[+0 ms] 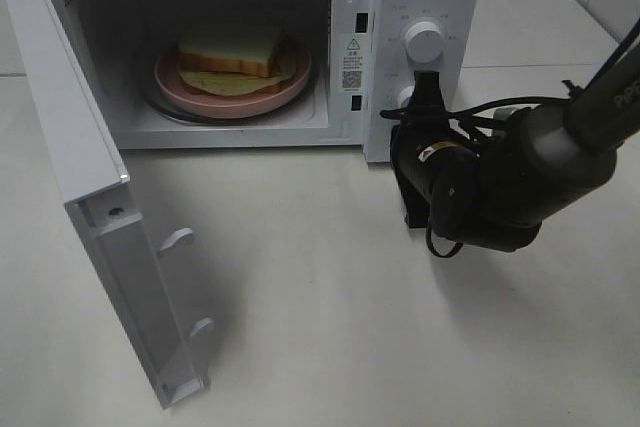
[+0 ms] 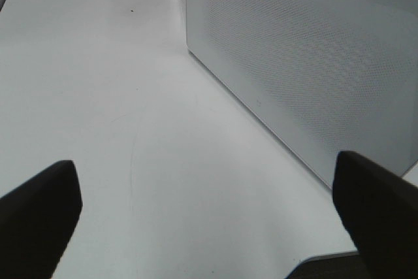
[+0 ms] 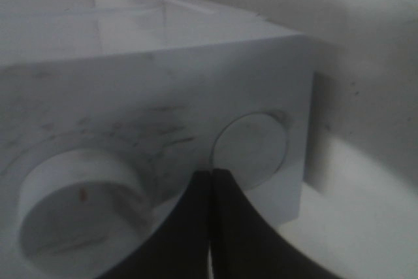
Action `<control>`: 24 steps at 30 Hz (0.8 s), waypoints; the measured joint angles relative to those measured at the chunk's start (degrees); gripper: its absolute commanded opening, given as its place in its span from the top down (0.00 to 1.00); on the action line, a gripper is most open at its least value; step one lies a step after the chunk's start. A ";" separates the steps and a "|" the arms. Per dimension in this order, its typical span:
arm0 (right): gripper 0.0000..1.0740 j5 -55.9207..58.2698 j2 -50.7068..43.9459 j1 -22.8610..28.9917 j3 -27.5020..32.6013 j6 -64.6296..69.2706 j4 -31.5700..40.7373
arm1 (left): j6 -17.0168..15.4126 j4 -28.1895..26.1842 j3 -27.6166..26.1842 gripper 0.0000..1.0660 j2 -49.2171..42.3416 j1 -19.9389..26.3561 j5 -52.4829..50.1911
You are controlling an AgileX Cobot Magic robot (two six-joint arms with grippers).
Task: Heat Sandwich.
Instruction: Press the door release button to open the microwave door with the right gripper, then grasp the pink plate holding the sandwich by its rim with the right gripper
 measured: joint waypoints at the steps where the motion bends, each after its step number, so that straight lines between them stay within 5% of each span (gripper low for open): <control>1: 0.99 0.06 -0.69 0.00 0.40 -0.29 -0.11 | 0.00 0.00 0.00 0.03 0.00 0.00 0.00; 15: 0.97 16.04 -11.06 0.00 6.30 -8.37 -2.23 | 0.00 0.00 0.00 0.03 0.00 0.00 0.00; 24: 0.95 33.69 -17.25 0.00 6.42 -34.43 -2.92 | 0.00 0.00 0.00 0.03 0.00 0.00 0.00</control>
